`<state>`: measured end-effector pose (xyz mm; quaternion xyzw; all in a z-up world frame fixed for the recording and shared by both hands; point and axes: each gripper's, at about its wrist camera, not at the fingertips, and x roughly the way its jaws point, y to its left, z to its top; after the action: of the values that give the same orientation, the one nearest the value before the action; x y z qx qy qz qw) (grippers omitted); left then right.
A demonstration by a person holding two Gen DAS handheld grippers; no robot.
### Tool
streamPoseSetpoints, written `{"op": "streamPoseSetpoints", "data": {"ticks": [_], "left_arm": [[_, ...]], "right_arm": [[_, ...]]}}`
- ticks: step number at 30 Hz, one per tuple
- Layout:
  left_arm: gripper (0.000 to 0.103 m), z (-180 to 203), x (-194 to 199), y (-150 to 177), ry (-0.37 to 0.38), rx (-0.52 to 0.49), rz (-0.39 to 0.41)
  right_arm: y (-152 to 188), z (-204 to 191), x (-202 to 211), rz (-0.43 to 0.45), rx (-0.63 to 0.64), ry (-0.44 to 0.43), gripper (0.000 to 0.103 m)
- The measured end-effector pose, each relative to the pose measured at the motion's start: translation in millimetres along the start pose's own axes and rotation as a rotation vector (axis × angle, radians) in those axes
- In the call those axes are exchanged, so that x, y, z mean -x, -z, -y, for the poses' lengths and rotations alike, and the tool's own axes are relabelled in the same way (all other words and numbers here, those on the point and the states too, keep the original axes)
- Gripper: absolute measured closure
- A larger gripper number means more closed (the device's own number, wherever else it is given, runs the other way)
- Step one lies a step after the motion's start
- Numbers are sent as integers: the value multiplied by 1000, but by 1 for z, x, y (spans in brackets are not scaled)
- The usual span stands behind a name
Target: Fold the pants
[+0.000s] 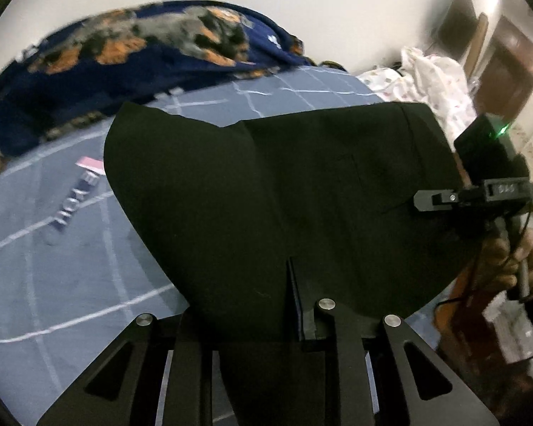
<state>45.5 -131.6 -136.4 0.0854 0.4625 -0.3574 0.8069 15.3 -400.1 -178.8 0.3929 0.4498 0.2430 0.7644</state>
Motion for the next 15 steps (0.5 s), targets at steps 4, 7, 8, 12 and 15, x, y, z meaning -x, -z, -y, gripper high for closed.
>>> {"op": "streamPoseSetpoints", "data": {"ticks": [4,7,8,12,15], "left_arm": [[82,-21,12,3,-53,11,25],[82,-37,20,5,-91,16,47],[82,-42,23,4,-106,15,56],[82,-66,34,3,-152,18,82],[82,-85,40,-1,-178,30,99]], "right_arm": [[-10,-19,-23,-14,18,-11,79],[-21,-32,-43,-24,35,-19,79],[-24,-36,-48,-25,39,-23,79],[-34,-48,-72,-32,43,-39,79],[-42,-56,-89,-37,40,-60,79]]}}
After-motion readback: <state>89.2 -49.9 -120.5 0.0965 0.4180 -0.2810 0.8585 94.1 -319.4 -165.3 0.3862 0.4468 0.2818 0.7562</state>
